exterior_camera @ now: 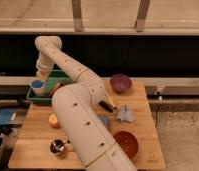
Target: Stack cups into tray
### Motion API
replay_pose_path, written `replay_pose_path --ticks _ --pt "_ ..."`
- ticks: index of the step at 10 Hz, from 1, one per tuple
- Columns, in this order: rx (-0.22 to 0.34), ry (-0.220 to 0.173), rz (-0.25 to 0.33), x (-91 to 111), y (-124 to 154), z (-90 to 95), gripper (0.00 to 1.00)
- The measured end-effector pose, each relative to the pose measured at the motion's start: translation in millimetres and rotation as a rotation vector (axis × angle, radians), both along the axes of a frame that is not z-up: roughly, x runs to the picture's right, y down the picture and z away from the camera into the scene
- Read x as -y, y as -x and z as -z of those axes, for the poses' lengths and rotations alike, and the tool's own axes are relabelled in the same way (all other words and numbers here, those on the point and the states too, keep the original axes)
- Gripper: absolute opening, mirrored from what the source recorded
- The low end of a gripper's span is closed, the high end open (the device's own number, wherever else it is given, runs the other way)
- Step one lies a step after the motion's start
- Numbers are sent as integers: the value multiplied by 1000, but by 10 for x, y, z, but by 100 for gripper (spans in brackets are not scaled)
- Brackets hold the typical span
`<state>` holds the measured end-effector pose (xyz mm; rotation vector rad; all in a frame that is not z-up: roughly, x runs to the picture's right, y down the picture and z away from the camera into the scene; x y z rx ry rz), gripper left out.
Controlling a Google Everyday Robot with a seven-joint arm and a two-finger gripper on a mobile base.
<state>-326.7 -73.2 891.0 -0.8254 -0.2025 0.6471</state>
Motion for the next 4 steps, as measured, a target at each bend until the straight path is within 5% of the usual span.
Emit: replay_pose_path --ticks 2,4 --pt "0 0 0 -2 3 0 74" --pt "-5 45 26 -127 -35 -24 74"
